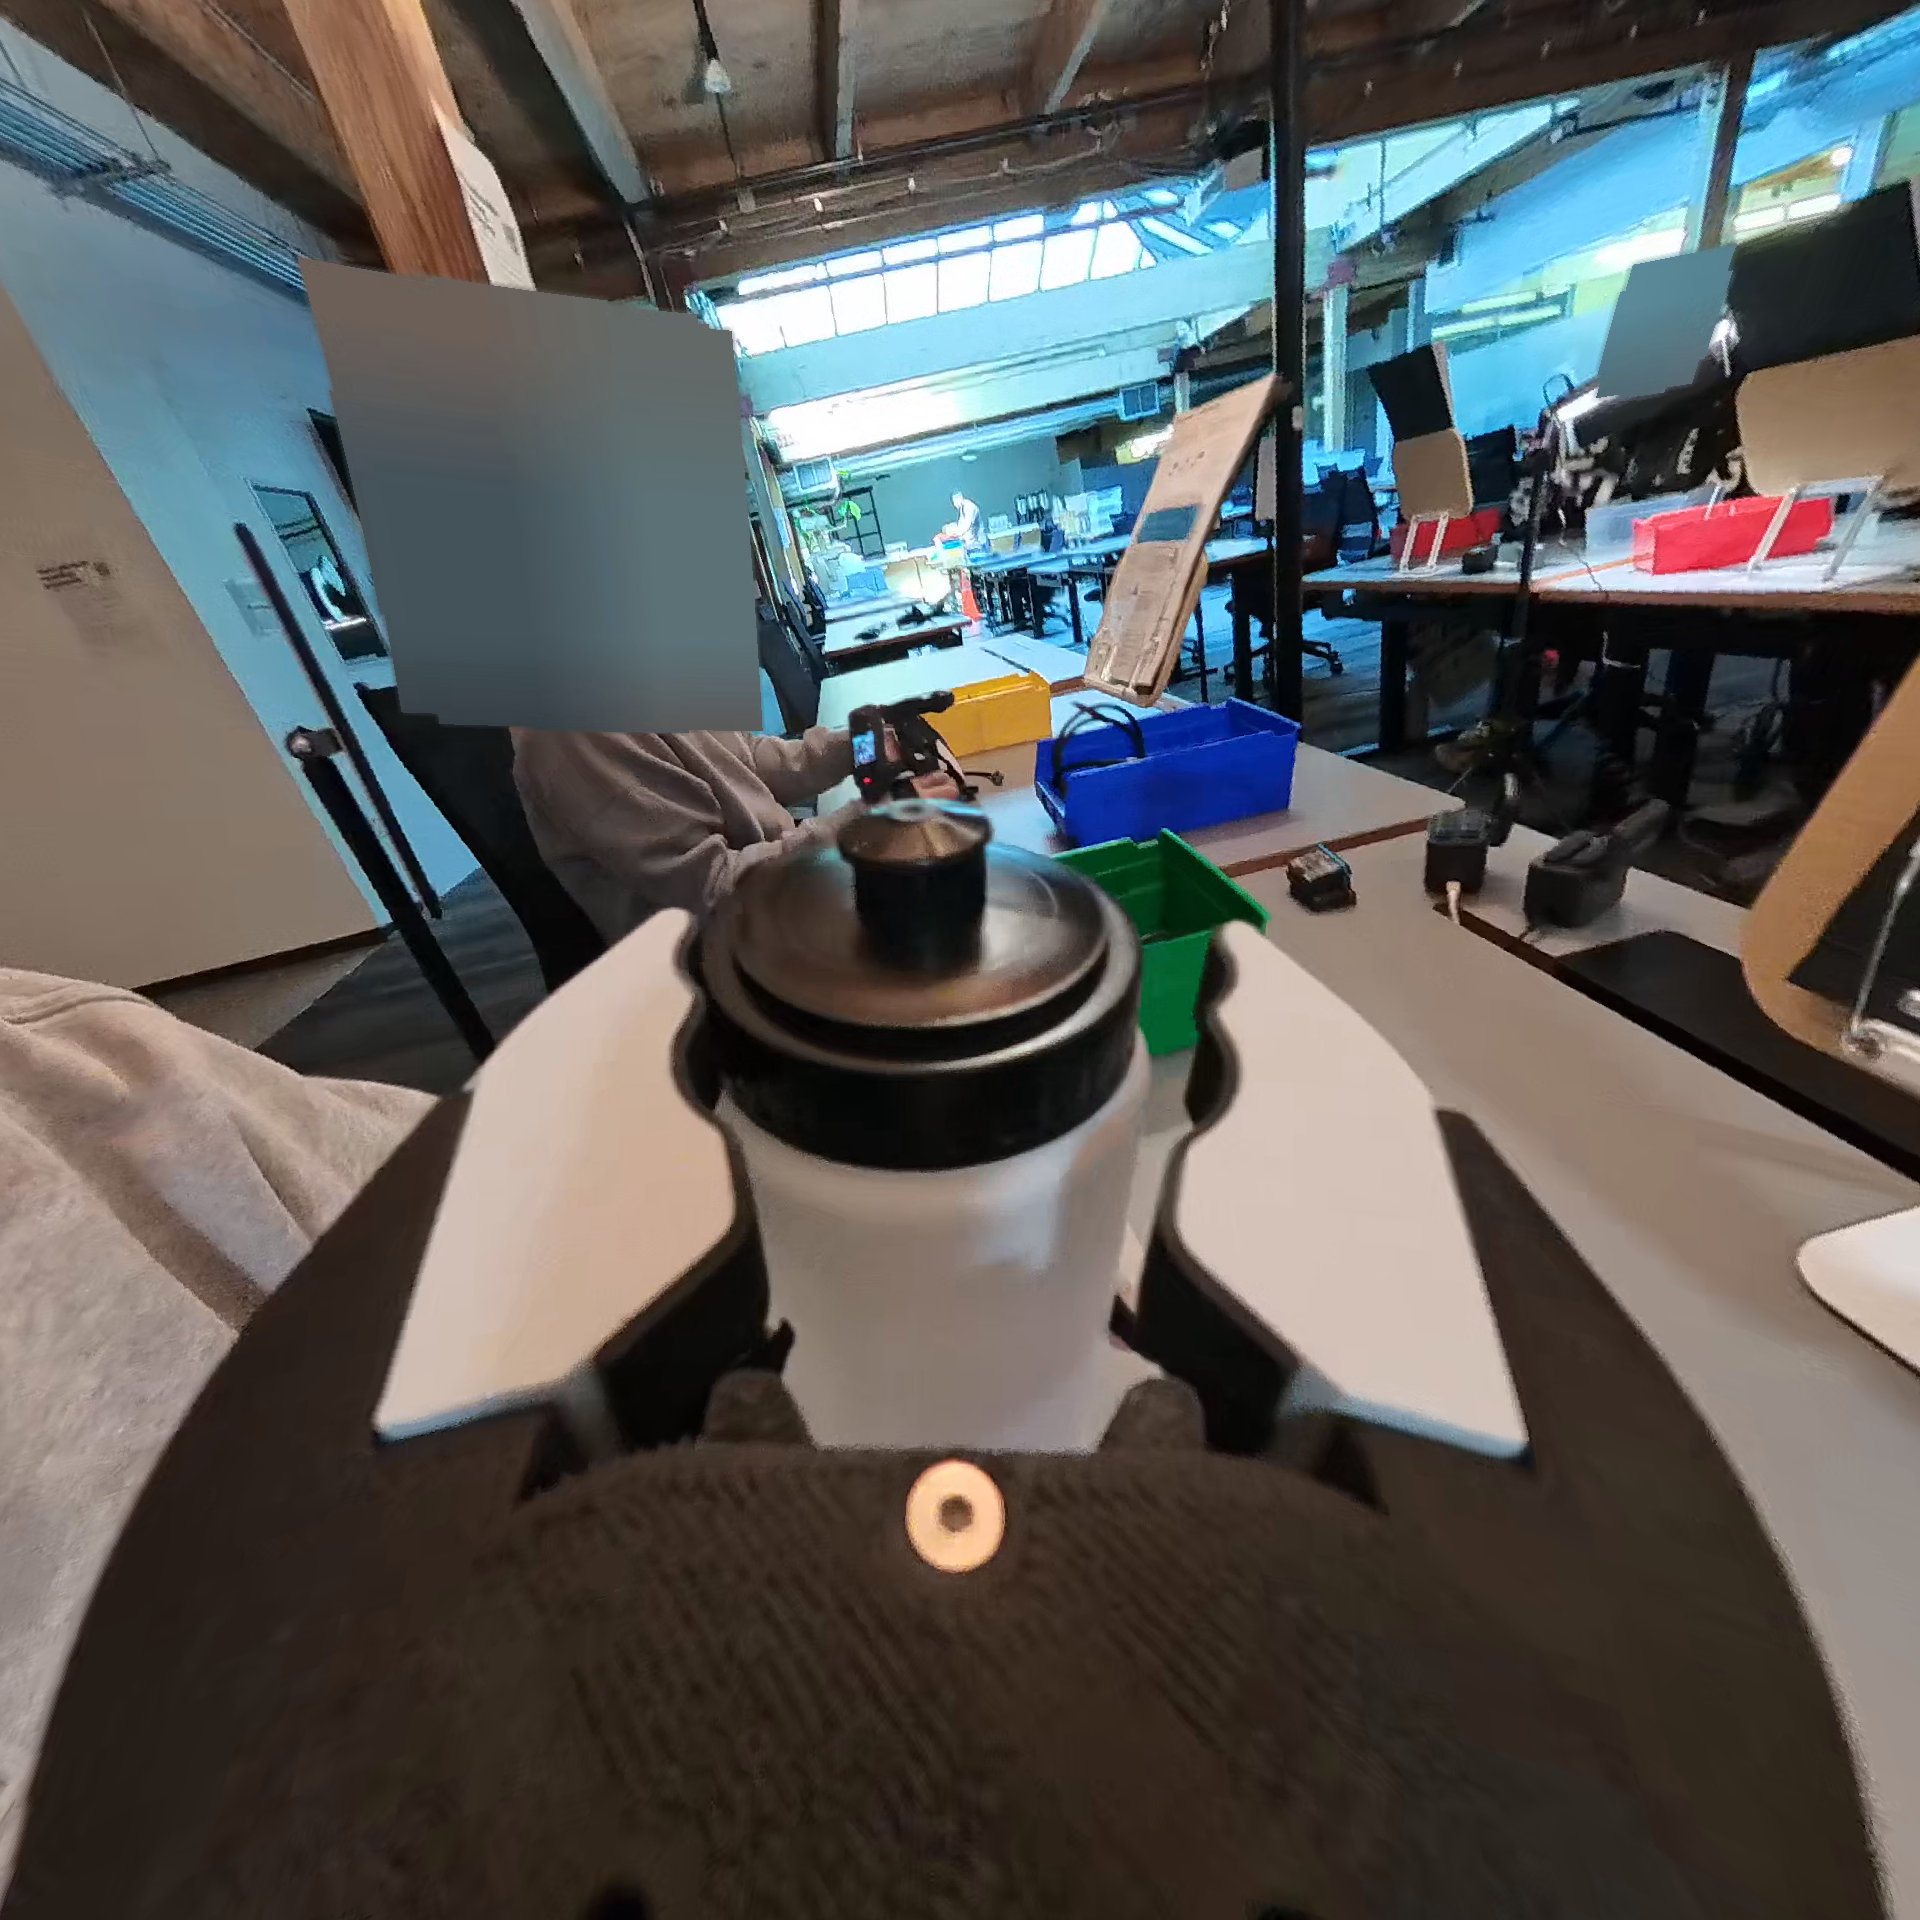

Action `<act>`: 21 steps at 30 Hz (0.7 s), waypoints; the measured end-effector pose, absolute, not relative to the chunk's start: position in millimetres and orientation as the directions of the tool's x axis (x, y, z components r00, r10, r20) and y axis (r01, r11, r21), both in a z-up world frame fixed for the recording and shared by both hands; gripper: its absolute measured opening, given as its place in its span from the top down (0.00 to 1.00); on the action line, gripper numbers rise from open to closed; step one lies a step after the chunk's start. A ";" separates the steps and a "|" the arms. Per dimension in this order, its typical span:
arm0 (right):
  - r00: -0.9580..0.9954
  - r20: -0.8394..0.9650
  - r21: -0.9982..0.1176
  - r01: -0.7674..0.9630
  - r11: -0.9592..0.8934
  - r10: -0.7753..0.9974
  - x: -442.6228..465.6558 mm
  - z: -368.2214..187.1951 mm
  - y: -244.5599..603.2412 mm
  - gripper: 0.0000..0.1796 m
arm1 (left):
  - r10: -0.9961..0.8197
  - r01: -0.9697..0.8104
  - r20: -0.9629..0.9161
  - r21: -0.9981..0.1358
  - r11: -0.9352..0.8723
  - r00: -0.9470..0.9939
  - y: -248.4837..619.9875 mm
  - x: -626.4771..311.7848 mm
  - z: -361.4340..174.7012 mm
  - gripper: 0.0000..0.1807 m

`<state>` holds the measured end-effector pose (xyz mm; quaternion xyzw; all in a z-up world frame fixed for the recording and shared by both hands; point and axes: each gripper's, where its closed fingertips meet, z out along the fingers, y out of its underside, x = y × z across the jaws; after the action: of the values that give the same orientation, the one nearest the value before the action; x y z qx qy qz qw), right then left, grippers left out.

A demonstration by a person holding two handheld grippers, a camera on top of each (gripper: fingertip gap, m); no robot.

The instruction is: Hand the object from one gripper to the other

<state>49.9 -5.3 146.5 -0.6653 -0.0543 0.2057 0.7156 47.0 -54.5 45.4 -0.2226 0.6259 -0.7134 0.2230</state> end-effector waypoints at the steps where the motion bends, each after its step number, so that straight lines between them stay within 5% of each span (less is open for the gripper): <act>1: 0.909 -0.186 -0.975 -0.217 0.043 0.373 47.4 149.6 -6.6 0.54 | -0.597 0.039 0.041 -0.992 -0.119 -0.801 -54.3 46.7 46.0 0.49; 11: 0.930 -0.142 -0.984 -0.168 0.051 0.340 48.4 152.1 -10.9 0.57 | -0.639 0.083 0.034 -0.985 -0.152 -0.768 -49.3 49.4 47.6 0.49; 17: 0.968 -0.073 -0.991 -0.098 0.094 0.239 66.8 166.6 -28.6 0.57 | -0.661 0.015 0.180 -0.960 -0.278 -0.729 -26.2 62.4 29.7 0.39; 21: 0.991 -0.013 -0.993 -0.030 0.118 0.136 85.1 174.5 -41.9 0.57 | -0.659 -0.070 0.265 -0.949 -0.307 -0.704 -24.6 78.5 -0.7 0.23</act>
<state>85.1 -41.9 174.5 -0.6616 -0.0402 0.0556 0.7467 78.5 -24.6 -0.7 -0.3287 0.5539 -0.7385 0.1995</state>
